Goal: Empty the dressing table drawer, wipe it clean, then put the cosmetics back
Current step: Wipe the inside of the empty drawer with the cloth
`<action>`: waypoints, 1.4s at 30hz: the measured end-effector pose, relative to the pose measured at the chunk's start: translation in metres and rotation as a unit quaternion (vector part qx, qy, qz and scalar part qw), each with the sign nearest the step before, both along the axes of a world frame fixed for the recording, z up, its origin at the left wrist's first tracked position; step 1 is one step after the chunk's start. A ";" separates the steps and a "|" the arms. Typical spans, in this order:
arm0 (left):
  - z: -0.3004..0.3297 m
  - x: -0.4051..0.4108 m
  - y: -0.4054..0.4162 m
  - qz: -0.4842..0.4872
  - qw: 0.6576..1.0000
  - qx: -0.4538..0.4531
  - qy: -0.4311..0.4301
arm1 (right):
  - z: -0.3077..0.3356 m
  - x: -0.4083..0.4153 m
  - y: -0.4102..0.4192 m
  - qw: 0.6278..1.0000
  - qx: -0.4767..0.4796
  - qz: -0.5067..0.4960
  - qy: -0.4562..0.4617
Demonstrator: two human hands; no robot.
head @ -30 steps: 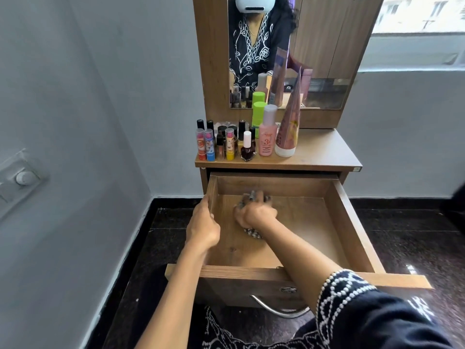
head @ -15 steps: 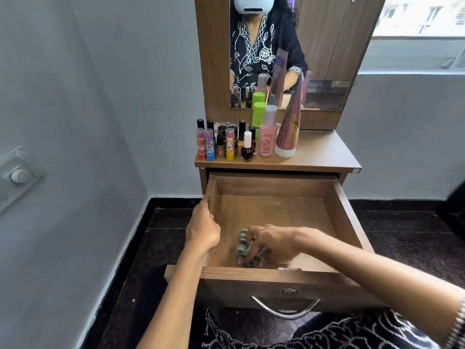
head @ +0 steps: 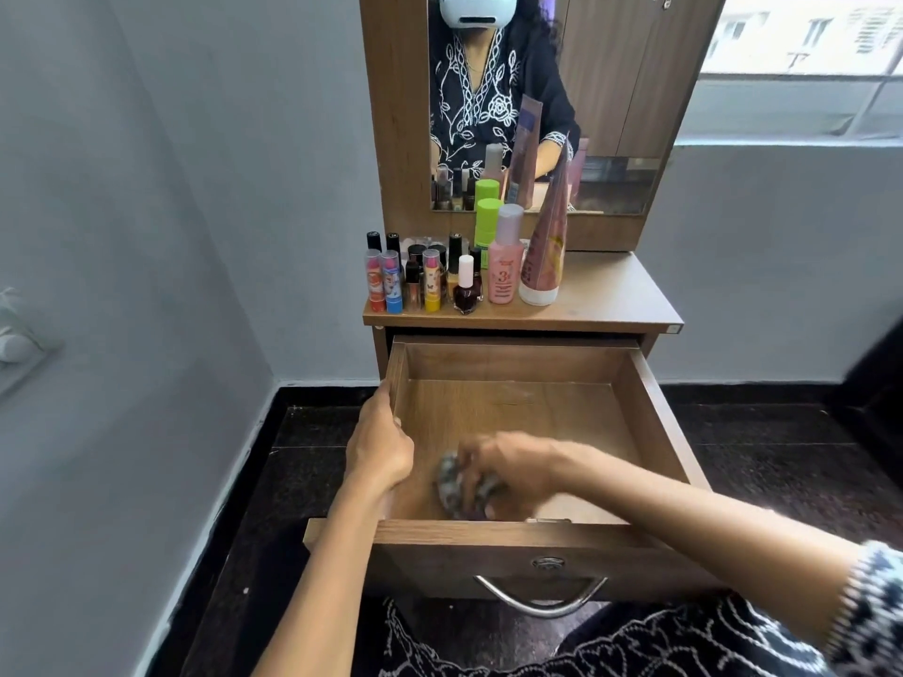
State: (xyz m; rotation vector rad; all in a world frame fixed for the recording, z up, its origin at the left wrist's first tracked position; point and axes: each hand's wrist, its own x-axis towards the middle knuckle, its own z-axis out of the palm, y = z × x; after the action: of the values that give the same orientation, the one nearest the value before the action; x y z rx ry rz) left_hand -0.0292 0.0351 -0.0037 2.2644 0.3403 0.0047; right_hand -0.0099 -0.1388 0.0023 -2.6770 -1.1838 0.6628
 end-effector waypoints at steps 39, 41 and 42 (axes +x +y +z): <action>0.005 -0.002 -0.001 0.001 1.000 0.006 0.004 | -0.010 0.065 0.053 0.969 -0.034 -0.217 -0.114; 0.005 -0.002 -0.002 0.002 1.000 0.002 0.002 | -0.004 0.069 0.028 0.961 -0.019 -0.264 -0.076; 0.005 -0.002 -0.002 0.002 1.000 0.001 0.000 | -0.002 0.071 0.014 0.956 -0.009 -0.286 -0.056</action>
State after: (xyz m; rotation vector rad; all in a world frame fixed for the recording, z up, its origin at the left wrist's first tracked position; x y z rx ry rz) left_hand -0.0316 0.0334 0.0017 2.2663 0.3458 0.0063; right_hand 0.0611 -0.1246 0.0007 -2.8875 -0.3647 0.4265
